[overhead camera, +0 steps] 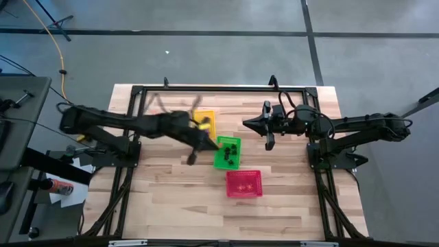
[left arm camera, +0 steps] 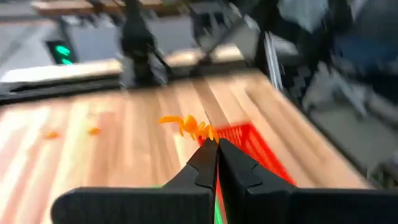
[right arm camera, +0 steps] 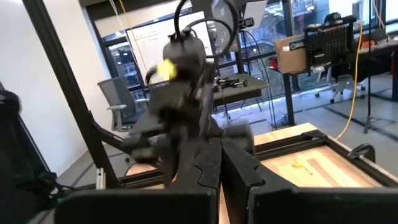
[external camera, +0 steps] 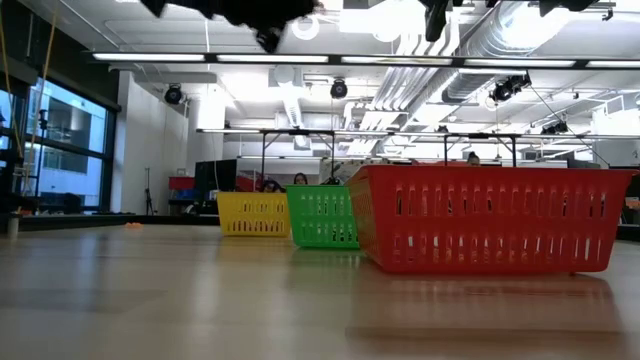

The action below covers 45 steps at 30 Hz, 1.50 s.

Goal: Sort Halloween decoration

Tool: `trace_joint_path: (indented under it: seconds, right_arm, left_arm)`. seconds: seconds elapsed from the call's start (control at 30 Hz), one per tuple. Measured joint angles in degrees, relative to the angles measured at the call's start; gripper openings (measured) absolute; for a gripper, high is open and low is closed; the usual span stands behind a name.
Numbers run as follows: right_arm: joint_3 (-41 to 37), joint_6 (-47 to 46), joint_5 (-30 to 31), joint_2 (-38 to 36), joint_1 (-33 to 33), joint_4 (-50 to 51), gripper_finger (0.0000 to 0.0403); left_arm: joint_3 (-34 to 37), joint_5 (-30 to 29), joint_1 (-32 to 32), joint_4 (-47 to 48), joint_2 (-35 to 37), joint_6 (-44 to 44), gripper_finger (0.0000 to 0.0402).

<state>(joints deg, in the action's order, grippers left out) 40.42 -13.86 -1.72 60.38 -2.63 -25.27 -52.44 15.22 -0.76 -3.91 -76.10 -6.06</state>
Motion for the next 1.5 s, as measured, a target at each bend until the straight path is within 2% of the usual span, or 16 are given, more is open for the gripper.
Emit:
trace_joint_path:
  seconds: [0.27,0.53,0.77,1.07,1.2,1.5]
  right_arm:
    - [0.0,3.8,2.1,0.0,0.0,-0.1,0.0000]
    - [0.0,3.8,4.8,0.0,0.0,0.8,0.0000]
    - [0.0,3.7,4.9,0.0,0.0,1.3,0.0000]
    - [0.0,3.4,4.9,0.0,0.0,1.6,0.0000]
    - [0.0,3.4,5.0,0.0,0.0,1.5,0.0000]
    - [0.0,3.4,4.9,0.0,0.0,1.5,0.0000]
  left_arm:
    - [-9.3,1.1,3.2,3.5,-18.4,-13.6,0.0000]
    - [-15.2,1.6,6.9,3.3,-30.7,-17.4,0.0000]
    - [-16.0,2.8,9.5,2.1,-34.3,-18.0,0.0000]
    - [-16.0,2.3,9.9,2.3,-34.7,-16.6,0.0012]
    - [-16.0,2.3,9.9,2.3,-34.7,-16.5,0.0045]
    - [-16.0,2.0,9.8,2.8,-33.5,-11.4,0.0147]
